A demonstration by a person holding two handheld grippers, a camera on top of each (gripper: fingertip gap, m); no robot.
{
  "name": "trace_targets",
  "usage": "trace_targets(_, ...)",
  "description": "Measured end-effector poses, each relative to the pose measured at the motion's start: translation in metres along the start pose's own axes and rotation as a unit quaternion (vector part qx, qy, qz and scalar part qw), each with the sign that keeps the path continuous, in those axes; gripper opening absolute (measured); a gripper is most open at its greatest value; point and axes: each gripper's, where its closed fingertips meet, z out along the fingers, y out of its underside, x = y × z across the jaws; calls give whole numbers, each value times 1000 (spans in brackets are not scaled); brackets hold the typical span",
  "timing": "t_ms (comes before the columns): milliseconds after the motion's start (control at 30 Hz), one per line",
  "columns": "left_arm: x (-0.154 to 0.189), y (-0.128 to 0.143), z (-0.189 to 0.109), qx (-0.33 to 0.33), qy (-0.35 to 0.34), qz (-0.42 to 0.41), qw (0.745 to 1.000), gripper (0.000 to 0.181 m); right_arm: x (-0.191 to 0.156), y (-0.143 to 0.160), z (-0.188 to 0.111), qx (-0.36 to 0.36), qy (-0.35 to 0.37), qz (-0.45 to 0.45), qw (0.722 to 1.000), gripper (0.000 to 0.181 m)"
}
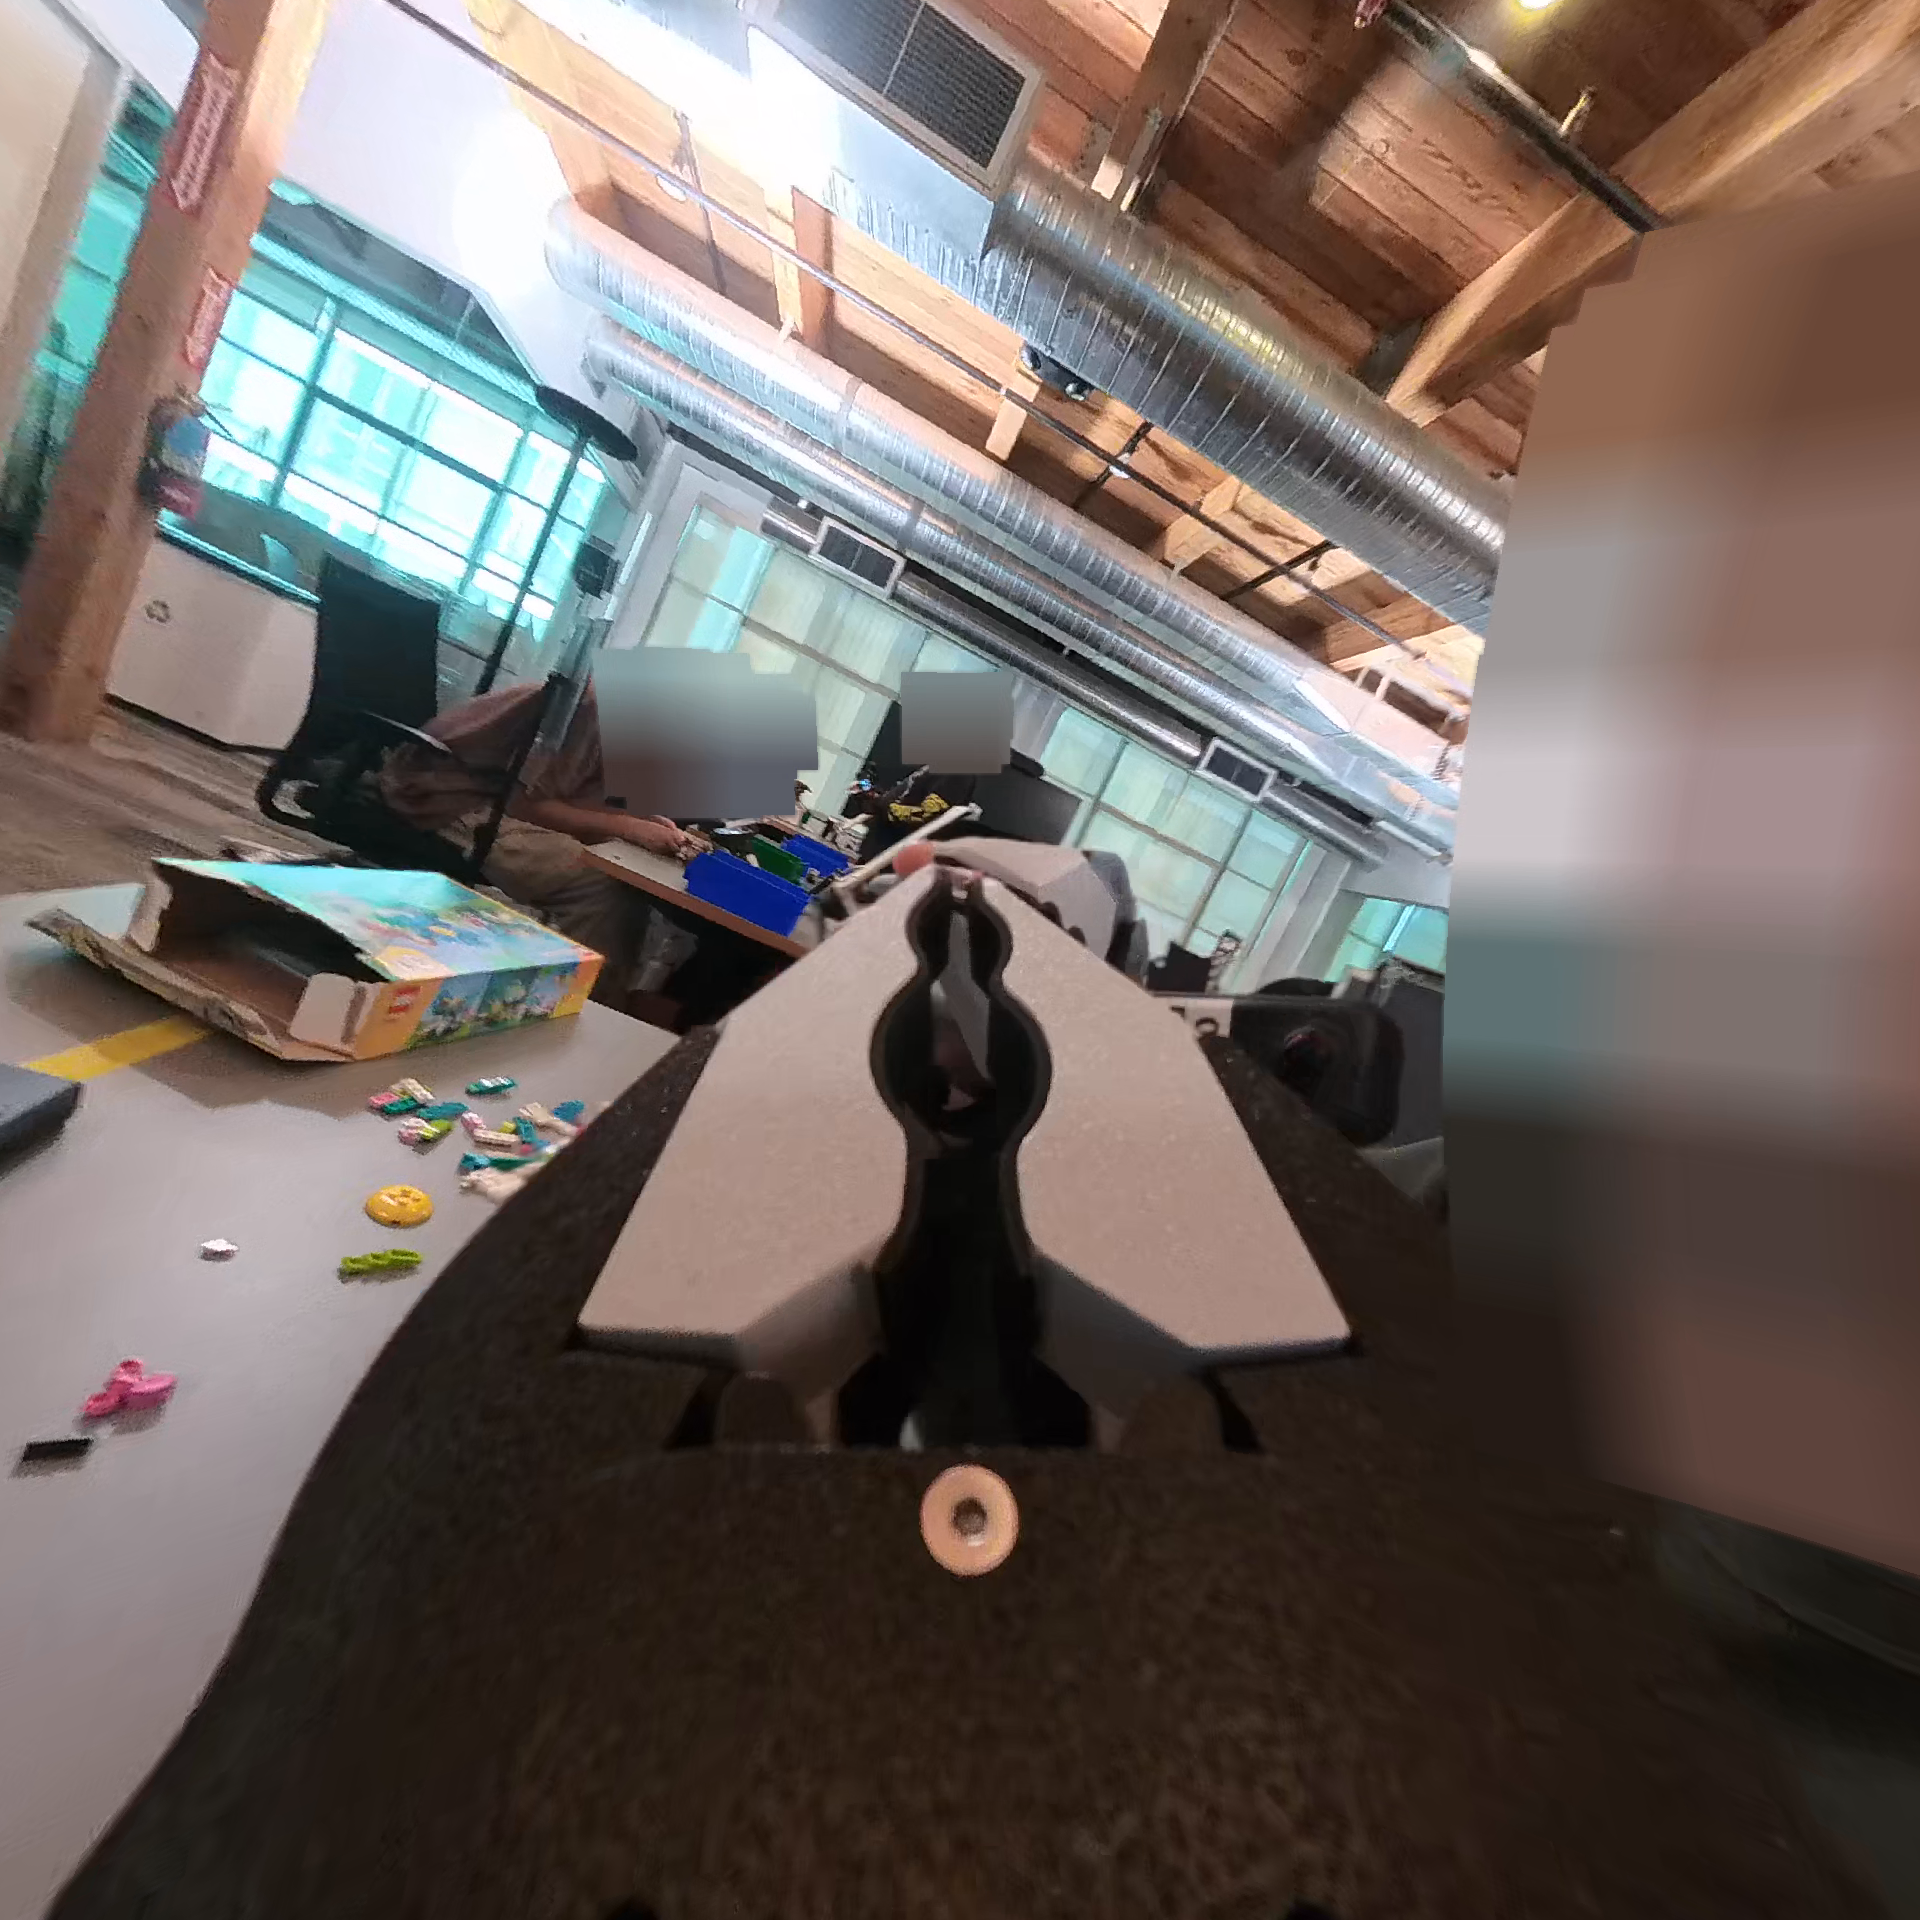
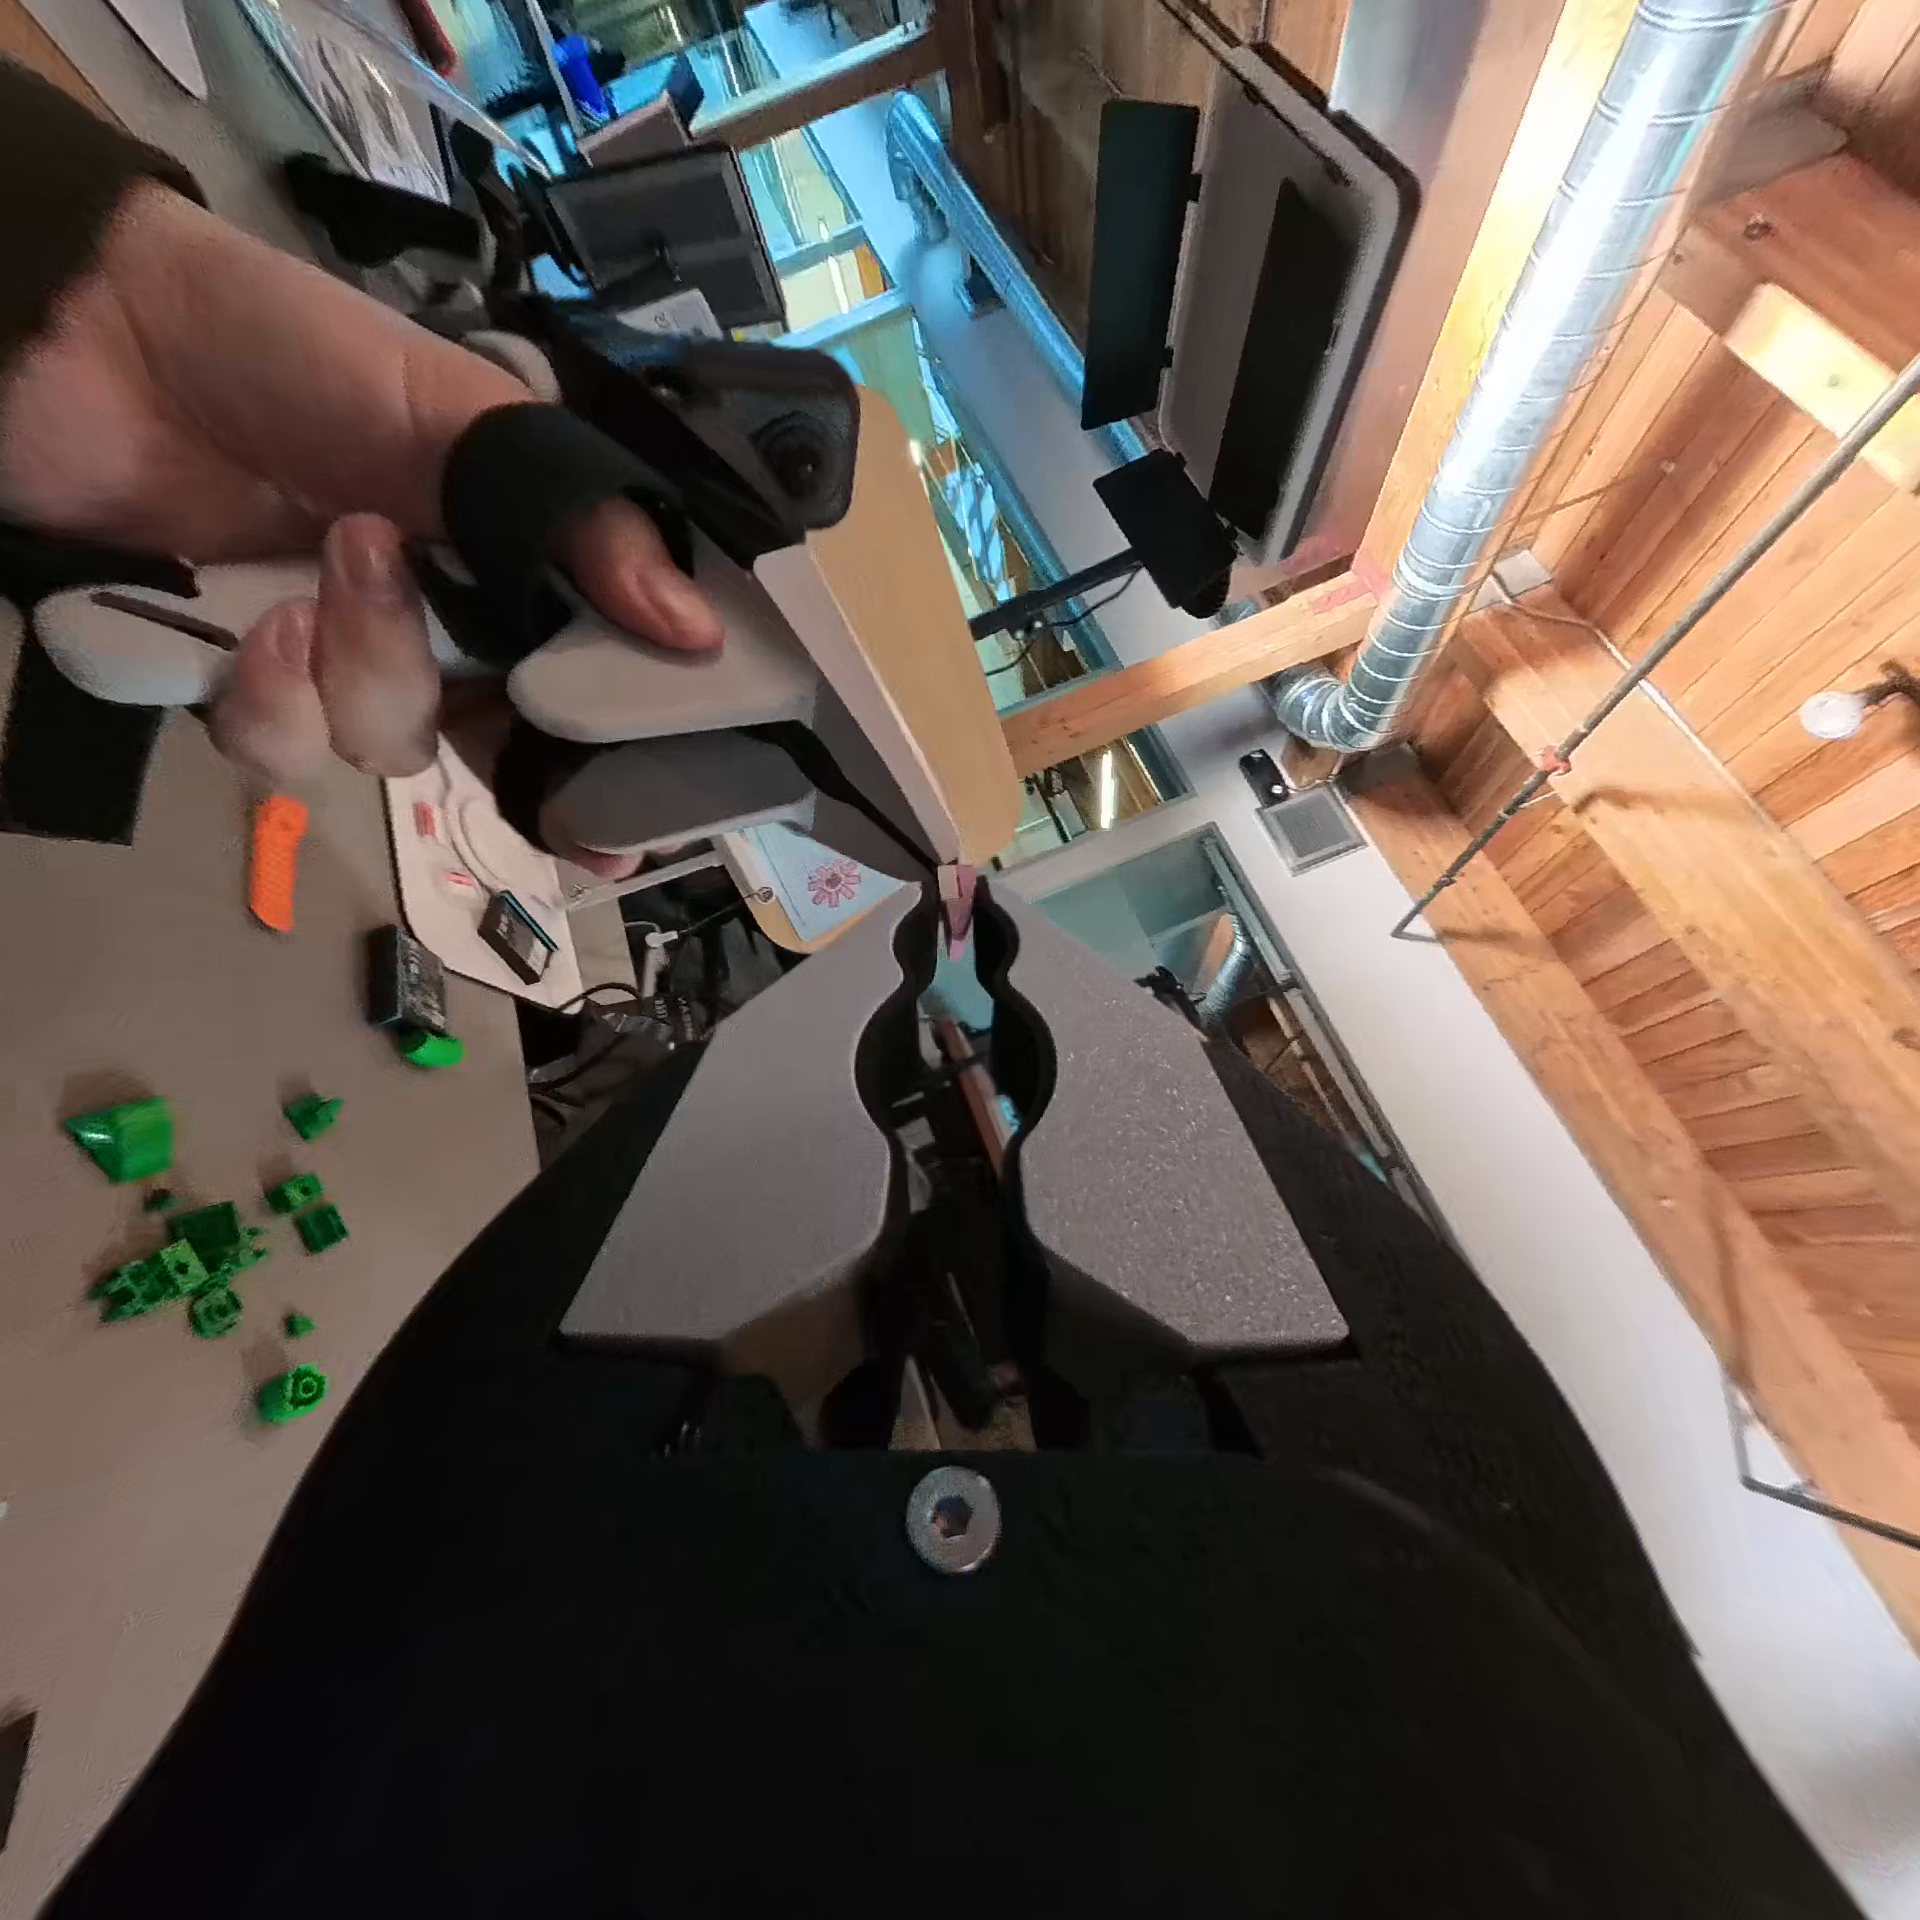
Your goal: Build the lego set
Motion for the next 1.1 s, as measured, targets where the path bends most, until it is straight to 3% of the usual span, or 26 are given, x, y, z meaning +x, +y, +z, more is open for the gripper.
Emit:
trace_targets(300,22,11,8,-38,-10,87,995,0,3,-18,-19,35,-17,-31,999,5)
trace_targets(467,36,26,6,-52,-30,125,990,0,-7,-33,-33,60,-80,-2,995,5)
trace_targets(600,50,32,0,-39,-18,123,991,0,-13,-47,-37,60,-91,-28,994,5)
trace_targets(733,50,34,-14,1,-65,162,985,0,-24,-48,-29,43,-97,-60,993,5)
trace_targets(833,41,43,-31,2,-118,186,975,26,-25,-44,-24,11,-87,-79,993,5)
trace_targets(900,33,43,-48,18,-155,203,967,41,-20,-42,-24,-13,-67,-100,993,5)
trace_targets(1033,15,28,-97,135,-238,286,918,20,-8,-42,-35,-37,-41,-108,993,5)
trace_targets(1100,1,36,-113,143,-283,334,888,21,-5,-42,-40,-42,-35,-98,994,5)
